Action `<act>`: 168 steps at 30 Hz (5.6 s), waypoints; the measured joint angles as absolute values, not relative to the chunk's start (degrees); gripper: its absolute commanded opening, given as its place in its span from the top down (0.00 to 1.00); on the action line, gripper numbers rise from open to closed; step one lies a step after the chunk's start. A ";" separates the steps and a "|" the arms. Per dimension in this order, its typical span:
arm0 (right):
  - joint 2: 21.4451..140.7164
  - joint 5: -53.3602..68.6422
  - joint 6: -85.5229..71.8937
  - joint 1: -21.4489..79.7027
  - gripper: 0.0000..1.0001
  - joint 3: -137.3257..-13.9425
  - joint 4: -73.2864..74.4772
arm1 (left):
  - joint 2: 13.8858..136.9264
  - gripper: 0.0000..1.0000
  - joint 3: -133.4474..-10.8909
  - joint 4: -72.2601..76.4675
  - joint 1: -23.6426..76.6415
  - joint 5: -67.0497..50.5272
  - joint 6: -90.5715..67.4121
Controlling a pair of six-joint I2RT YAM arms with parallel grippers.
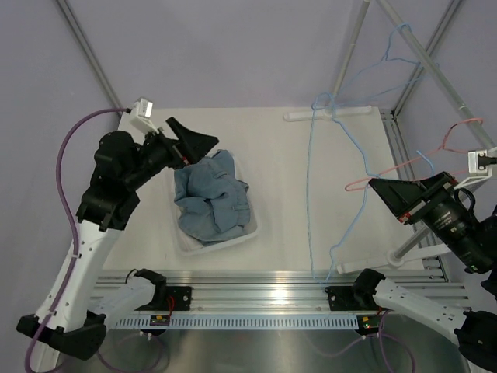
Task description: Remove the skirt from the hanger
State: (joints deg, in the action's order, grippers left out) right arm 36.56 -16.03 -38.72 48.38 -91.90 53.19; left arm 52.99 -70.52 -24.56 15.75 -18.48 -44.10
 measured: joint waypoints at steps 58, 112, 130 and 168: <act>52.07 -33.28 -54.89 48.42 1.00 -92.38 62.33 | 96.14 0.07 -100.62 -58.22 97.19 58.06 -14.20; 34.35 -16.29 -49.39 48.45 1.00 -67.09 59.53 | 71.83 1.00 -92.79 -45.56 77.56 31.59 -6.76; 22.61 -8.91 -54.37 48.45 1.00 -49.91 56.86 | 91.98 1.00 -119.81 -46.46 67.33 11.14 -0.38; 18.13 -8.05 -56.82 48.45 1.00 -49.15 58.11 | 112.25 0.94 -131.96 -29.89 57.47 -18.87 -14.46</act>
